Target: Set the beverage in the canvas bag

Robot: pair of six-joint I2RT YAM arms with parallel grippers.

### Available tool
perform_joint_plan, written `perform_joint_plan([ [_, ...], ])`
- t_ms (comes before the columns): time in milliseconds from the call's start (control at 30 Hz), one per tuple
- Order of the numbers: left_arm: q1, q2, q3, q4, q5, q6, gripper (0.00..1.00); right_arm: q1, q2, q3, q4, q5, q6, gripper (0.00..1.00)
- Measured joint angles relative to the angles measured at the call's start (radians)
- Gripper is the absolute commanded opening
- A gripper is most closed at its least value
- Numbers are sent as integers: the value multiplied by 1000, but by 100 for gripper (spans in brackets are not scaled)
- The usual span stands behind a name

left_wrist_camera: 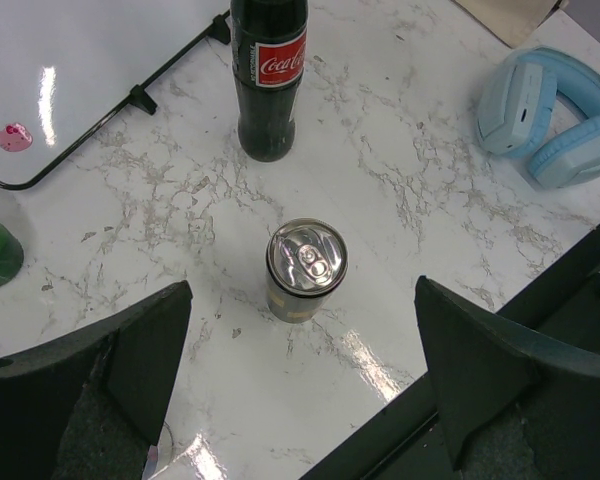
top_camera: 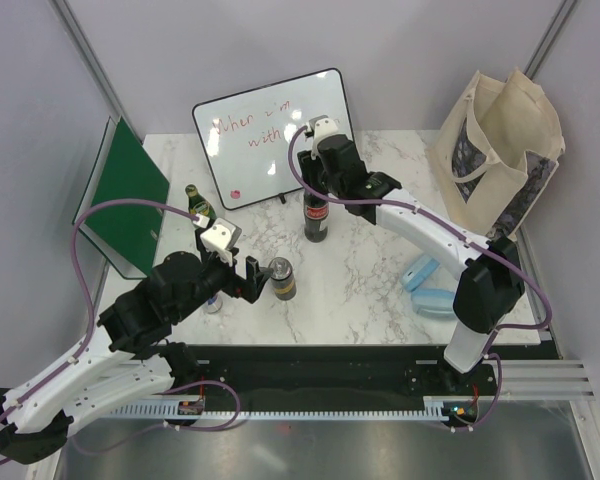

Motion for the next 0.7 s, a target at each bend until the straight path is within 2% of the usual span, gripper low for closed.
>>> perform_joint_plan([
  [300,0,0,0,0,0,0,100,0,-1,-25,30,12,4,47],
  [400,0,0,0,0,0,0,100,0,-2,-32,45,18,4,39],
  [500,0,0,0,0,0,0,100,1,-8,-44,58,20,5,26],
  [567,0,0,0,0,0,0,100,1,-12,-50,65,23,5,4],
  [600,0,0,0,0,0,0,100,1,-14,-51,65,24,5,0],
  [700,0,0,0,0,0,0,100,1,-20,-53,59,32,2,0],
])
